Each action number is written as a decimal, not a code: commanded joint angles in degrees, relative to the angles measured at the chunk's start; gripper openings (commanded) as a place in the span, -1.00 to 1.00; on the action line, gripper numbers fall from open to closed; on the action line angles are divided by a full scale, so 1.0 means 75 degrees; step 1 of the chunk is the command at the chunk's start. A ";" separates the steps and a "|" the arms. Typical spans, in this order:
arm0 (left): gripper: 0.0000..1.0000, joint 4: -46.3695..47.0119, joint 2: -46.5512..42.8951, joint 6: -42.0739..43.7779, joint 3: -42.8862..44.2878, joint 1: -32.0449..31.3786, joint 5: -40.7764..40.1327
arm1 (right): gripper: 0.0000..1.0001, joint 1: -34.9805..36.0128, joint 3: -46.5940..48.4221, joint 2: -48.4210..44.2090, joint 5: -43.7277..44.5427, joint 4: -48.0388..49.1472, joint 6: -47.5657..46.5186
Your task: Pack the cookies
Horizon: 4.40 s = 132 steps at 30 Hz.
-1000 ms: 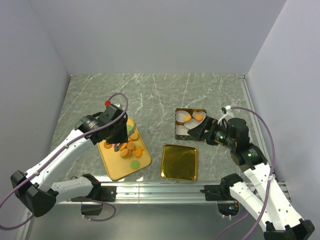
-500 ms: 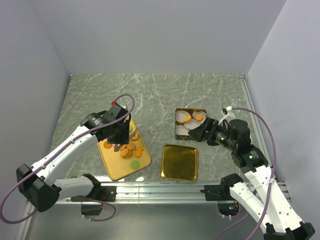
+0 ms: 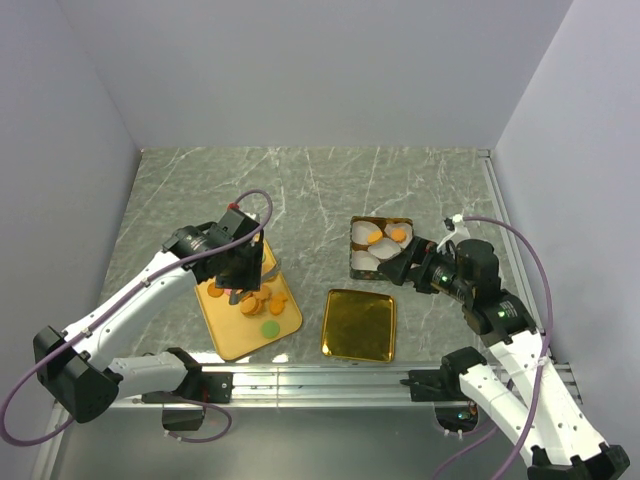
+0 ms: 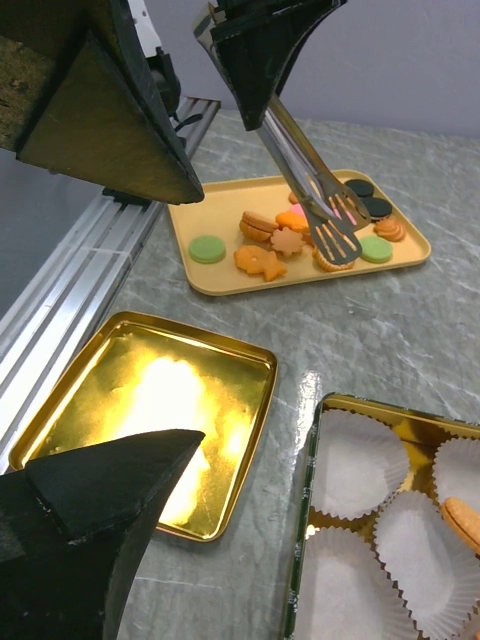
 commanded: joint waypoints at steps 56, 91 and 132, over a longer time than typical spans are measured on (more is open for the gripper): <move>0.01 -0.0731 0.0928 -0.0716 0.0208 -0.0526 -0.0613 | 1.00 0.0044 0.0117 -0.0410 0.0109 -0.0688 -0.0137; -0.22 -0.1001 0.0576 -0.0517 0.1273 0.0048 -0.0859 | 1.00 0.0056 0.0457 0.0000 -0.0067 -0.0711 -0.0430; -0.32 -0.0368 0.5121 -0.0201 0.6980 -0.2388 0.0019 | 1.00 0.0033 0.0528 -0.2859 0.2863 -0.2563 0.0507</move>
